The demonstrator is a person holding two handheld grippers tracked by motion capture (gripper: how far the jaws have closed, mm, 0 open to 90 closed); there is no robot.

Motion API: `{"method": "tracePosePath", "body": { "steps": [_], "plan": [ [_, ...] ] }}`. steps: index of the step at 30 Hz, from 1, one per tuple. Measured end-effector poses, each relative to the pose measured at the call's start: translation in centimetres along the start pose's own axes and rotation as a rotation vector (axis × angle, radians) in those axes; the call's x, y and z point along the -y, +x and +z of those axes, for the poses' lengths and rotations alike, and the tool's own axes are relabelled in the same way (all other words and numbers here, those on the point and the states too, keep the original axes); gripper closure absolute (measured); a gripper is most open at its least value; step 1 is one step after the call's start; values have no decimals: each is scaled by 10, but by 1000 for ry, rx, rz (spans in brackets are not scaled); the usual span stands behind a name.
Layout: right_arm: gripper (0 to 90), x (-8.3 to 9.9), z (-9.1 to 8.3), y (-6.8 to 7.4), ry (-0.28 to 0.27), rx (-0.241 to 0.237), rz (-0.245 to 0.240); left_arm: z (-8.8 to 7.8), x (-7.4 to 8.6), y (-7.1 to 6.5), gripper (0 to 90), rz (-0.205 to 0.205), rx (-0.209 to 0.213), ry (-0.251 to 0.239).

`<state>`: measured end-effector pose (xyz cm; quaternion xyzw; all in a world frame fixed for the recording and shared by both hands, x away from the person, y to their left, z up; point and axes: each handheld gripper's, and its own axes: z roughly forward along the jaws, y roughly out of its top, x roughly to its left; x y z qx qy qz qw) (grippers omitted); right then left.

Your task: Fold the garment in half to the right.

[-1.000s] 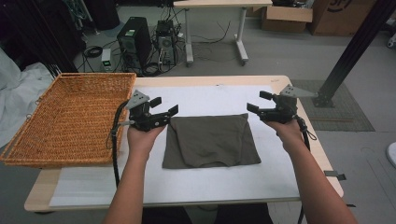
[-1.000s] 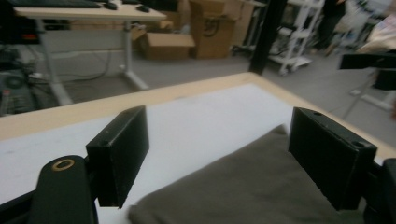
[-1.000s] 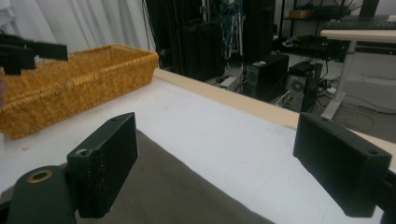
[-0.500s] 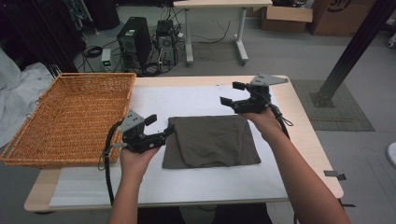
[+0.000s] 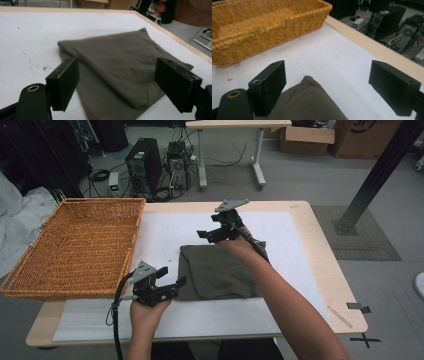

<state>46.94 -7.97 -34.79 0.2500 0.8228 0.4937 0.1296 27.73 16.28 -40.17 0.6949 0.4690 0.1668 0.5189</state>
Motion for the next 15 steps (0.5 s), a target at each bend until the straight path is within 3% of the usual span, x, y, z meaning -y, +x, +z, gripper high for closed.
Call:
{"method": "tracePosePath", "body": {
  "steps": [11, 15],
  "plan": [
    [142, 17, 65, 19, 161, -25, 2, 10, 34, 2, 211, -41, -40, 121],
    [182, 21, 87, 26, 200, -44, 3, 16, 41, 1, 214, -29, -56, 181]
  ]
}}
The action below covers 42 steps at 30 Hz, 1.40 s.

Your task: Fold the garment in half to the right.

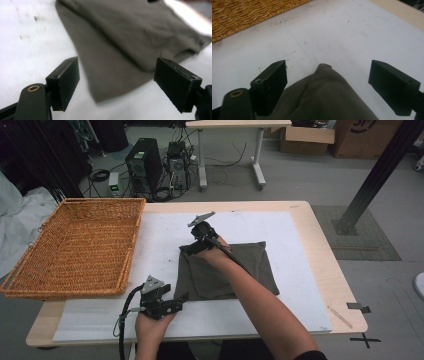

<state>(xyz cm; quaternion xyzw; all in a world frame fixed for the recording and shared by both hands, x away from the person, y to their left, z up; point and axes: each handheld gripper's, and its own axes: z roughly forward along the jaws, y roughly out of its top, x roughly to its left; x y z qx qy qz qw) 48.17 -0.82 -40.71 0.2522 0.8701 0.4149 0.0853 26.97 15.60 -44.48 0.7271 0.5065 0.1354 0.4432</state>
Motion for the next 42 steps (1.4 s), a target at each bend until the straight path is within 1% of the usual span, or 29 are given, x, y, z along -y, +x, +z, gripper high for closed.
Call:
{"method": "tracePosePath", "body": {
  "steps": [1, 3, 6, 7, 8, 9, 10, 11, 12, 13, 14, 15, 16, 17, 18, 19, 21, 24, 27, 31, 33, 34, 37, 41, 42],
  "plan": [
    [216, -1, 4, 1, 7, -3, 4, 2, 1, 0, 214, 2, -5, 20],
    [240, -1, 14, 2, 34, 13, 1, 6, 1, 1, 224, 3, 4, 45],
    [303, -1, 27, 0, 66, 28, 7, 7, 1, 1, 257, 5, -4, 61],
    [326, -1, 30, -1, 77, 25, 12, 7, 2, 0, 291, 5, -5, 59],
    [351, -1, 32, -1, 89, 34, 9, 7, 2, 0, 342, 6, -6, 59],
    [411, 0, 35, -1, 104, 41, 4, 7, 2, -1, 408, 16, -8, 62],
    [449, 1, 36, -2, 120, 39, -3, 7, 2, -3, 476, 30, -9, 66],
    [489, 2, 38, -2, 130, 43, -3, 8, 2, -5, 522, 45, -17, 72],
    [544, 2, 38, -2, 135, 46, -4, 8, 2, -6, 574, 64, -25, 77],
    [578, 3, 39, -2, 134, 40, -3, 9, 2, -8, 647, 81, -27, 79],
    [612, 3, 40, -2, 135, 38, -11, 9, 2, -9, 680, 90, -40, 83],
    [648, 2, 40, -1, 135, 39, -28, 9, 2, -9, 719, 98, -37, 84],
    [717, 2, 41, 1, 137, 39, -45, 10, 2, -9, 777, 101, -22, 89],
    [774, 1, 40, 2, 138, 44, -69, 10, 1, -9, 803, 105, -19, 89],
    [806, 1, 40, 2, 136, 48, -85, 10, 1, -10, 831, 107, -14, 84],
    [829, 0, 40, 2, 132, 47, -89, 9, 1, -10, 845, 109, -10, 83],
    [843, -1, 37, 0, 123, 47, -95, 8, 0, -11, 850, 108, 4, 74],
    [848, -6, 29, -3, 88, 41, -81, 4, -4, -14, 853, 121, 27, 58],
    [849, -12, 17, -8, 48, 24, -54, -3, -10, -17, 854, 126, 51, 28],
    [850, -19, -3, -16, 0, 3, -14, -12, -23, -23, 853, 122, 101, -11],
    [850, -21, -15, -20, -22, -3, -1, -15, -30, -28, 854, 123, 133, -32],
    [850, -22, -21, -22, -33, -8, 7, -16, -33, -31, 854, 123, 150, -41],
    [850, -24, -40, -28, -61, -15, 19, -16, -44, -42, 854, 141, 192, -59],
    [849, -23, -67, -37, -80, -15, 30, -11, -57, -61, 853, 166, 256, -77],
    [849, -22, -74, -40, -82, -13, 32, -9, -61, -66, 854, 178, 266, -77]
  ]
}}
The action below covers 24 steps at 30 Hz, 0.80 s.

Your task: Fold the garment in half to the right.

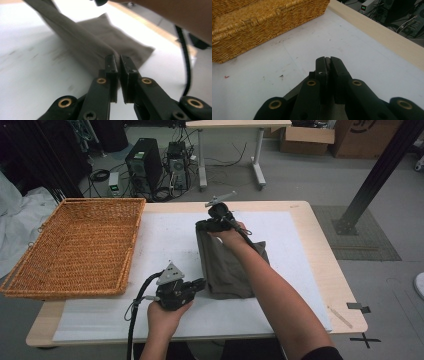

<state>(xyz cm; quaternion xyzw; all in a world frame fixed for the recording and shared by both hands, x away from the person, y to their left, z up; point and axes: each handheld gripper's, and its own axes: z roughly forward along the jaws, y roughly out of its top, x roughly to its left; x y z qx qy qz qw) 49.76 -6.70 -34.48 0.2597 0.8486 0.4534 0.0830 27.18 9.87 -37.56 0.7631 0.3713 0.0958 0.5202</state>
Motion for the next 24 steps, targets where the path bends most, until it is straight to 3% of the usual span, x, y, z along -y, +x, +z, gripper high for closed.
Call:
{"method": "tracePosePath", "body": {
  "steps": [6, 12, 16, 17, 18, 19, 21, 22, 23, 24],
  "plan": [
    [848, 4, -43, -17, -4, 36, 3, 23, -21, -18, 854, 44, 84, 2],
    [848, 20, -81, -39, 16, 81, 20, 57, -37, -37, 853, 88, 154, 27],
    [846, 36, -102, -55, 40, 117, 50, 87, -43, -47, 853, 71, 237, 23],
    [832, 40, -107, -58, 45, 126, 62, 95, -45, -49, 853, 65, 264, 22],
    [743, 44, -112, -63, 50, 132, 79, 102, -46, -51, 846, 74, 279, 25],
    [635, 47, -117, -67, 53, 154, 92, 109, -47, -53, 778, 73, 284, 18],
    [564, 54, -130, -76, 39, 202, 124, 118, -49, -55, 504, 48, 301, 21],
    [522, 57, -137, -79, 21, 225, 132, 118, -49, -56, 464, 61, 296, 10],
    [527, 59, -144, -81, 13, 252, 147, 115, -48, -55, 450, 75, 290, -18],
    [545, 60, -149, -83, 7, 260, 147, 112, -48, -53, 437, 65, 309, -43]
  ]
}}
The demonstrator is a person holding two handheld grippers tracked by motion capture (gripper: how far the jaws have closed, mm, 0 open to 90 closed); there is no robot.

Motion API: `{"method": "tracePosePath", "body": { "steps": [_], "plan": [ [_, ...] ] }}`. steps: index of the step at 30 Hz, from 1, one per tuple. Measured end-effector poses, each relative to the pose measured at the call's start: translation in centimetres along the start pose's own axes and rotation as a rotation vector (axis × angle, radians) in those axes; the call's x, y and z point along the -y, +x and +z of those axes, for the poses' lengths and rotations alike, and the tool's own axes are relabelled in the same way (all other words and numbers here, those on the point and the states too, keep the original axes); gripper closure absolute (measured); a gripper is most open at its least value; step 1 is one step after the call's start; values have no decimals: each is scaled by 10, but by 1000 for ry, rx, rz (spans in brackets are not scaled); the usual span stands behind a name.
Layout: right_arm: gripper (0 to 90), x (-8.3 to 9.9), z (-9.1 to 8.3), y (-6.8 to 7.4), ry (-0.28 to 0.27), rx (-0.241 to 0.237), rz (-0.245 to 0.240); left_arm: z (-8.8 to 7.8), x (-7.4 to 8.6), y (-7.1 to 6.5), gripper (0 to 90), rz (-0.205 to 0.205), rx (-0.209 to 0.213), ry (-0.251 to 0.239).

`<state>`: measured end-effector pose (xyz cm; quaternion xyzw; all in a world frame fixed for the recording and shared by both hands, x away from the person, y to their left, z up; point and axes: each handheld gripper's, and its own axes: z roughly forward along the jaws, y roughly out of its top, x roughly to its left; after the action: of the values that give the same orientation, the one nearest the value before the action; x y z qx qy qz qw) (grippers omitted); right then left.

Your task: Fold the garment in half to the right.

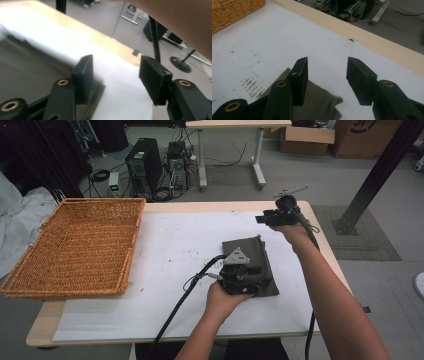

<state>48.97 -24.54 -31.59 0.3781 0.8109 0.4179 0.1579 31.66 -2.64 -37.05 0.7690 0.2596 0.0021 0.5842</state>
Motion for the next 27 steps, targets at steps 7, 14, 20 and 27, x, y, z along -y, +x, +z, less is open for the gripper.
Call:
{"method": "tracePosePath", "body": {
  "steps": [7, 14, 20, 27],
  "plan": [
    [467, 8, -11, -8, -28, 26, 7, -24, 0, 10, 451, 12, 5, -7],
    [258, 23, -11, -9, -44, -16, 54, -33, 5, 28, 315, 49, -131, 61],
    [207, 43, -31, -8, -168, -71, 49, -49, 0, 41, 292, 76, -217, 53],
    [149, 70, -50, -3, -249, -104, 33, -77, -4, 60, 263, 108, -344, 38]
  ]
}}
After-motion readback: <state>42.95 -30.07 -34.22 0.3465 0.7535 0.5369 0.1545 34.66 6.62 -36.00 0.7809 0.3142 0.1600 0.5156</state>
